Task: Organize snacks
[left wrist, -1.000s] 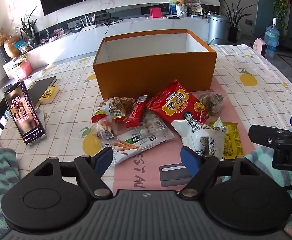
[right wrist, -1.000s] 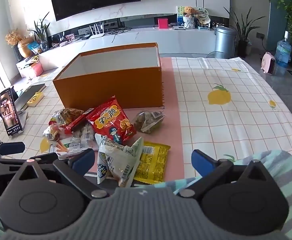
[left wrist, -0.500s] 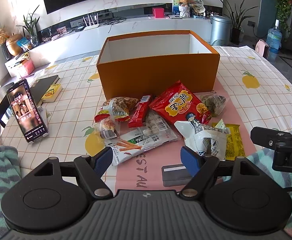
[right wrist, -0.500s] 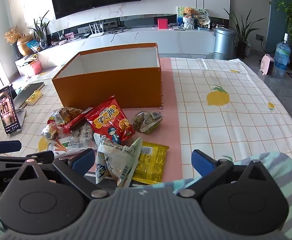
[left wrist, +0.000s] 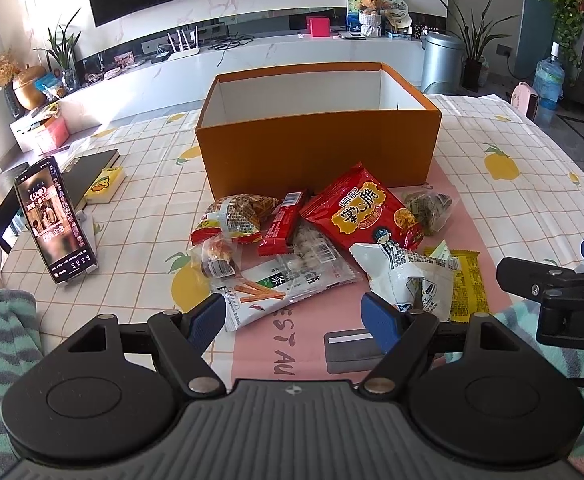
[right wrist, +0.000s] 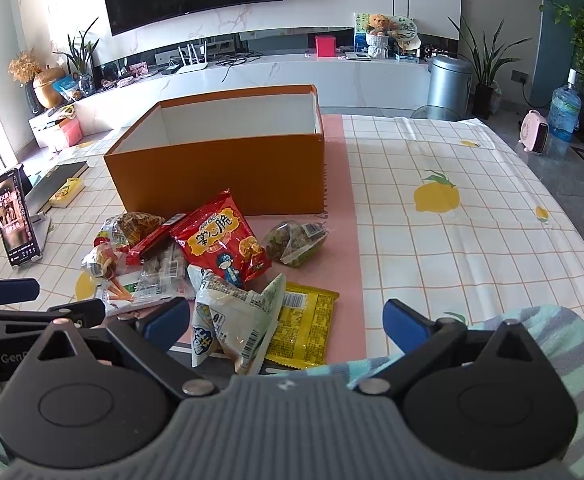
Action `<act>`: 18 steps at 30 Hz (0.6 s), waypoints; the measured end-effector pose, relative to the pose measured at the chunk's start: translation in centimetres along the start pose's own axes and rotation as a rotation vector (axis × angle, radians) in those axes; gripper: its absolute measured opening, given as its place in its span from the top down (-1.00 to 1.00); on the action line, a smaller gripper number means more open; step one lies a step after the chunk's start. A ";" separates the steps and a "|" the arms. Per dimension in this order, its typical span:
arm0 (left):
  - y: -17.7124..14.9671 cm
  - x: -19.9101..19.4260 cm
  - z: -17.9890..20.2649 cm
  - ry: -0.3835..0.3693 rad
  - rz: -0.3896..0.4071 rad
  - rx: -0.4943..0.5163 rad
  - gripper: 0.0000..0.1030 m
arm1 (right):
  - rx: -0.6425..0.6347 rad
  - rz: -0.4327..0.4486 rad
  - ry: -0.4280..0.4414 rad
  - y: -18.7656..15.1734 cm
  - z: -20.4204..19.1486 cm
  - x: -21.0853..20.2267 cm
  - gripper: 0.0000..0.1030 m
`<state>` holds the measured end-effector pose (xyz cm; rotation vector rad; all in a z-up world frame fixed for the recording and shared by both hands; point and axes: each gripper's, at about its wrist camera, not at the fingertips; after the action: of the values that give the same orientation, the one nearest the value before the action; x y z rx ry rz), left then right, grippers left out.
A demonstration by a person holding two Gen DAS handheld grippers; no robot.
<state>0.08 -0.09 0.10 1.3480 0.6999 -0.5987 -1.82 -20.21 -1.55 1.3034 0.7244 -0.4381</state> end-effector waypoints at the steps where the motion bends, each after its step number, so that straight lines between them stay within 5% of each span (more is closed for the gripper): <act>1: 0.0 0.0 0.0 0.001 -0.001 0.000 -0.75 | 0.000 0.000 0.000 0.0 0.0 0.0 -0.93; 18: 0.0 -0.1 -0.1 0.000 0.003 -0.008 -0.75 | -0.006 -0.003 0.006 0.0 -0.3 0.1 -0.93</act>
<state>0.02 0.01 0.20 1.3418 0.6994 -0.5925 -1.80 -19.87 -1.64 1.2985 0.7317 -0.4343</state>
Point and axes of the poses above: each gripper's, at about its wrist camera, not at the fingertips, and x roughly the way its jaws point, z to its right, y to its top, and after that the axes turned 14 degrees about -x, right-handed
